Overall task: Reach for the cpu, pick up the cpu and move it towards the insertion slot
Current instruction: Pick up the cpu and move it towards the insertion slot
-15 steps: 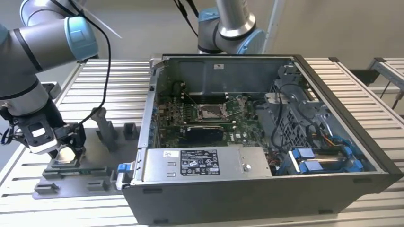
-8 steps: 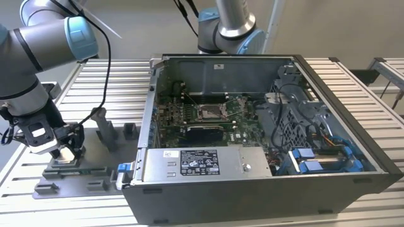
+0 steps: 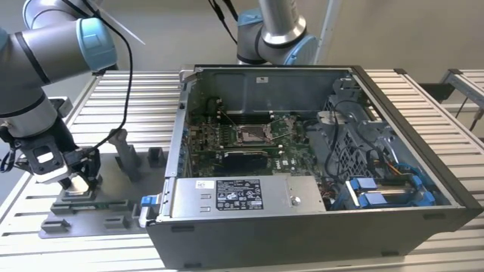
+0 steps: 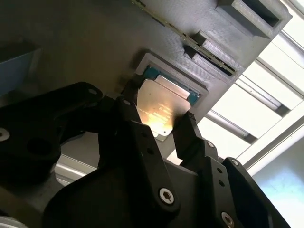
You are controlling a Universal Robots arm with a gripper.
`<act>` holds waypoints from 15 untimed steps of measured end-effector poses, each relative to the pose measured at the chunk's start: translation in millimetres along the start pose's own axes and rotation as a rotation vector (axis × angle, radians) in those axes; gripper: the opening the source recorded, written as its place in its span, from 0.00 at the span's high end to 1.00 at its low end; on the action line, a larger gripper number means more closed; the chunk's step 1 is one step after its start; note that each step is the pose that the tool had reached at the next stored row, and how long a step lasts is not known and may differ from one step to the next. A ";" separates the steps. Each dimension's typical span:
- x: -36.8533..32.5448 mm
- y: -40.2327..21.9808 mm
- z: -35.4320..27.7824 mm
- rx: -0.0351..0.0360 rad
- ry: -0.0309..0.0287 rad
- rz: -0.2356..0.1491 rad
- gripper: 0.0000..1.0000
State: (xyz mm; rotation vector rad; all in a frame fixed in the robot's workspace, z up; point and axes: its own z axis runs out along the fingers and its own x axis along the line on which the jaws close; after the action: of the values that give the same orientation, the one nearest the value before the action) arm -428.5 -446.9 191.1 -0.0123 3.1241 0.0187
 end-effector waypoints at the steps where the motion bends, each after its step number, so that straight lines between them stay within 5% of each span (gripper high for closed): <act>1: 0.0 0.0 -2.0 0.0000 0.0001 0.000 1.00; 15: -0.7 0.4 -41.7 0.0001 0.0001 0.000 1.00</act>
State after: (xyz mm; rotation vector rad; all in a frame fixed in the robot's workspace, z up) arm -428.5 -447.0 232.8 -0.0124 3.1242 0.0185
